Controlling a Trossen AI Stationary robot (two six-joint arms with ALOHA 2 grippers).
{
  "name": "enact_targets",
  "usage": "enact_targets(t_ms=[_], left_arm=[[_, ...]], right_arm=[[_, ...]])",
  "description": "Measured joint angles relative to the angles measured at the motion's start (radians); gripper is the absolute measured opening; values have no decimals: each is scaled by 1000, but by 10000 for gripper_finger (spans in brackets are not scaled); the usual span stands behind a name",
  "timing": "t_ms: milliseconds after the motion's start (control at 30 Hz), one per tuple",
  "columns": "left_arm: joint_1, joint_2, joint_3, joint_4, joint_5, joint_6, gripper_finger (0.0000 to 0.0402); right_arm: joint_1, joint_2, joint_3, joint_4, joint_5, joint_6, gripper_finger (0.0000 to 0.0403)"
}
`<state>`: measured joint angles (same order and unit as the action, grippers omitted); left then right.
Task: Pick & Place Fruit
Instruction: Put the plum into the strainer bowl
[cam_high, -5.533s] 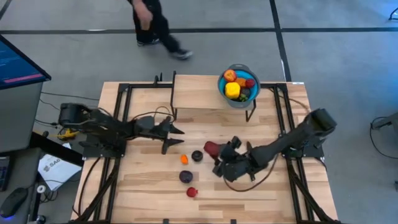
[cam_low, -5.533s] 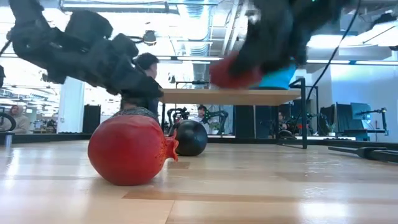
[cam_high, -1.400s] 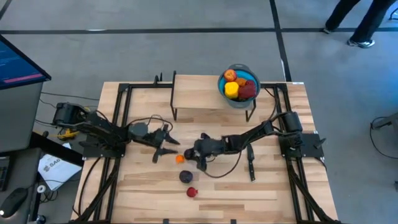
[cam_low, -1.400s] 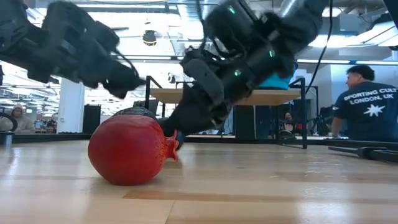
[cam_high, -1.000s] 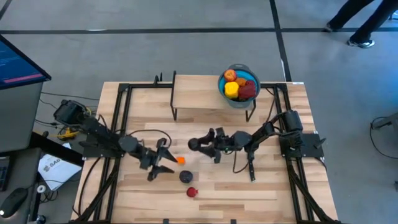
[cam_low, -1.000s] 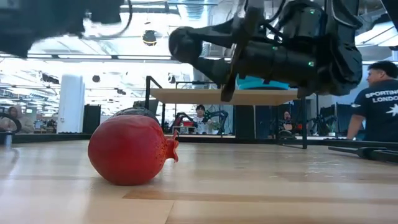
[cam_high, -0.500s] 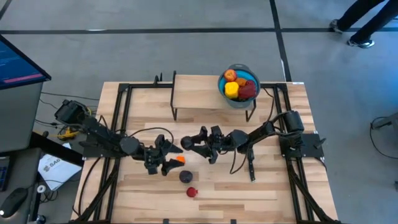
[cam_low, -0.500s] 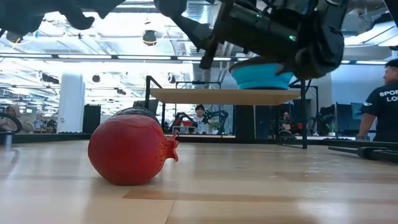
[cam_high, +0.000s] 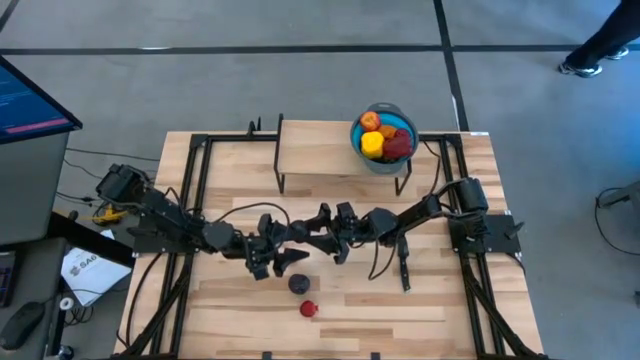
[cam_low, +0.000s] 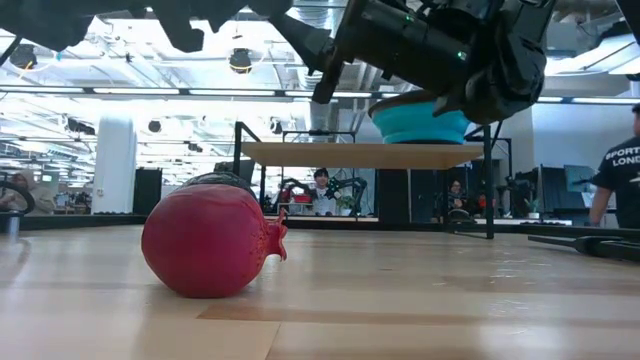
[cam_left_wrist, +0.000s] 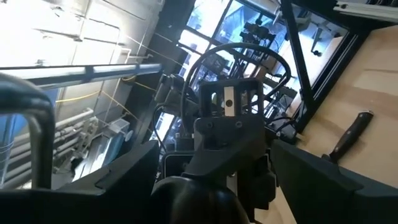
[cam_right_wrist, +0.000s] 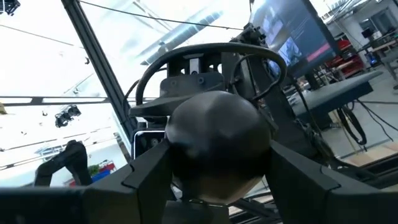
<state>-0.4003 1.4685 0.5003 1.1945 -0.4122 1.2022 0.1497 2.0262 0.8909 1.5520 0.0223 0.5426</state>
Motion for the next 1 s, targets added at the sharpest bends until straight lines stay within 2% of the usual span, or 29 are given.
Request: enact_targets(t_ms=[100, 300, 500, 767, 1000], left_arm=[[0, 0, 0, 3, -44, 0, 300], [-5, 0, 0, 17, -234, -5, 300], [-9, -2, -3, 28, -290, -17, 300], [-32, -2, -5, 33, -258, -58, 300], [-33, -2, -5, 52, -251, -59, 300]], right_arm=[[-1, 0, 0, -1, 5, -1, 226], [-1, 0, 1, 8, -5, -1, 226], [7, -2, 4, 14, -6, -3, 226], [5, -2, 4, 12, -2, -3, 226], [3, -2, 2, -3, 58, -6, 226]])
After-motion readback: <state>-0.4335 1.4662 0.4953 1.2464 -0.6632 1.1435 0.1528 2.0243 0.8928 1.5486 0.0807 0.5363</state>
